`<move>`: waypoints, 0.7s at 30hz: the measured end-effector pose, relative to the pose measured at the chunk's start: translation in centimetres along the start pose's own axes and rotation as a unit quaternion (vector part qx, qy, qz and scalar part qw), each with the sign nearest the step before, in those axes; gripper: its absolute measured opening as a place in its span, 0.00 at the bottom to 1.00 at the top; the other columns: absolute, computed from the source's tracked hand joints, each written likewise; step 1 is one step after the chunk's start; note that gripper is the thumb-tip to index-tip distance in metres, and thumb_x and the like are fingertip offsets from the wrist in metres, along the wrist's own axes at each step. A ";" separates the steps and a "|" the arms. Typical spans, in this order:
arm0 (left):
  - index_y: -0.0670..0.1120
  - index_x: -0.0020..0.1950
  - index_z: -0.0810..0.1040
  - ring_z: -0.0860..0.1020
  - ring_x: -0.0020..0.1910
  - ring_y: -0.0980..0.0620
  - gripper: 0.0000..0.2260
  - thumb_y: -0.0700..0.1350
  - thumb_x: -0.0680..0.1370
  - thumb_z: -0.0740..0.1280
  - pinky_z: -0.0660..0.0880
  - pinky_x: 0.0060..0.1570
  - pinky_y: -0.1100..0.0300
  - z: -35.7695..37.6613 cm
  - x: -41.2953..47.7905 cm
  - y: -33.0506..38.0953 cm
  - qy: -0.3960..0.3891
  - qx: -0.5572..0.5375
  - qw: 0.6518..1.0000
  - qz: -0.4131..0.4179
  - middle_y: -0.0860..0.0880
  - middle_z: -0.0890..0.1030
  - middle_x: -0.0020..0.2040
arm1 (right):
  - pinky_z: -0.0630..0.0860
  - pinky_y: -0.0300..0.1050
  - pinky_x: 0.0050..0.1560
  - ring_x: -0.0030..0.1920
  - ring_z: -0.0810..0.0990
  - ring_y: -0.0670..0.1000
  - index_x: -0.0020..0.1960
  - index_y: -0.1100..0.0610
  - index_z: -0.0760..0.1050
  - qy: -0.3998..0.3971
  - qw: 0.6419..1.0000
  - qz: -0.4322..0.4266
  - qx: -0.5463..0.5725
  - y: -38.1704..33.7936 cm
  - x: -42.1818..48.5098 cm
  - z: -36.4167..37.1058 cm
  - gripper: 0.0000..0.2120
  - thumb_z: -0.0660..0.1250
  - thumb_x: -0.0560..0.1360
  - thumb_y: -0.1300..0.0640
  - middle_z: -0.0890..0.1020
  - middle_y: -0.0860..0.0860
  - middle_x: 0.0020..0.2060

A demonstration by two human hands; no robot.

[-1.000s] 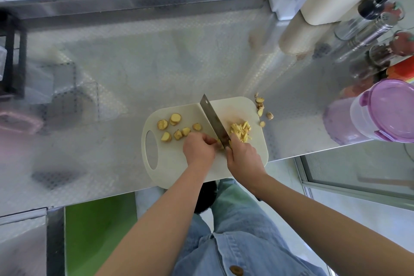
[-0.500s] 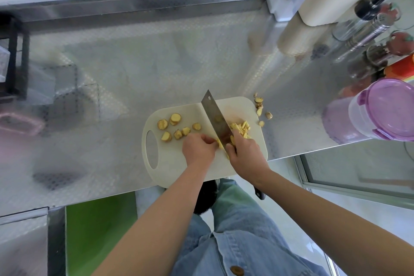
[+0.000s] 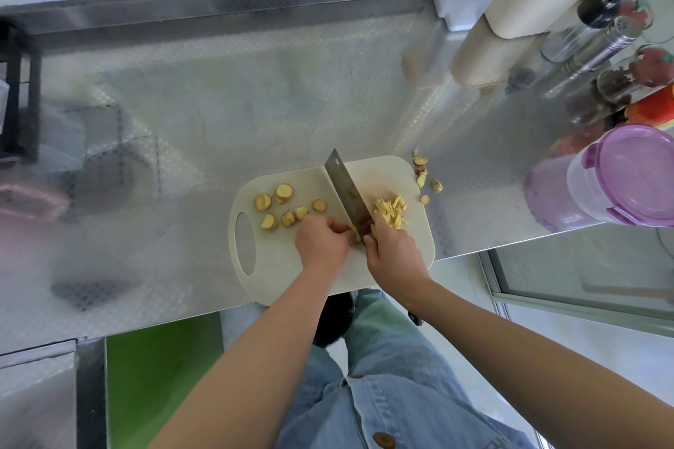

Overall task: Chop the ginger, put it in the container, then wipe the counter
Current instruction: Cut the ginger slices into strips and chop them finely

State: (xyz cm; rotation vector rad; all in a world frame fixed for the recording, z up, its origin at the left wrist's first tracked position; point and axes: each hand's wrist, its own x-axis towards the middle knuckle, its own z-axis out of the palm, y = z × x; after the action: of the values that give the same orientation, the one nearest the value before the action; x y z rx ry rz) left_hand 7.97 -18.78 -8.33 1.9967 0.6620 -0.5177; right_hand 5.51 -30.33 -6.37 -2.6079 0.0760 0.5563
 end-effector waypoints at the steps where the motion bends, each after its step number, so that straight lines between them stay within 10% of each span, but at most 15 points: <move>1: 0.46 0.38 0.84 0.83 0.36 0.48 0.02 0.42 0.68 0.76 0.80 0.45 0.52 0.0 0.0 0.0 -0.001 0.000 1.000 0.003 0.47 0.84 0.35 | 0.70 0.48 0.36 0.36 0.74 0.57 0.54 0.58 0.66 0.006 1.000 0.000 0.007 0.1 -0.1 0.1 0.06 0.56 0.80 0.57 0.76 0.55 0.37; 21: 0.45 0.42 0.86 0.83 0.39 0.49 0.03 0.42 0.69 0.74 0.78 0.43 0.59 -0.1 -0.4 0.1 0.009 0.006 1.000 0.007 0.46 0.85 0.38 | 0.63 0.45 0.34 0.37 0.73 0.57 0.60 0.59 0.67 0.021 1.000 0.014 0.010 0.2 -0.4 -0.7 0.11 0.56 0.80 0.56 0.73 0.54 0.36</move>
State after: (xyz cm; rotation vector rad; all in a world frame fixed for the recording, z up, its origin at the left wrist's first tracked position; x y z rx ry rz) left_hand 7.71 -18.86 -8.00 2.0178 0.6578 -0.4971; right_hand 5.37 -30.85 -5.73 -2.6037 0.1311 0.5091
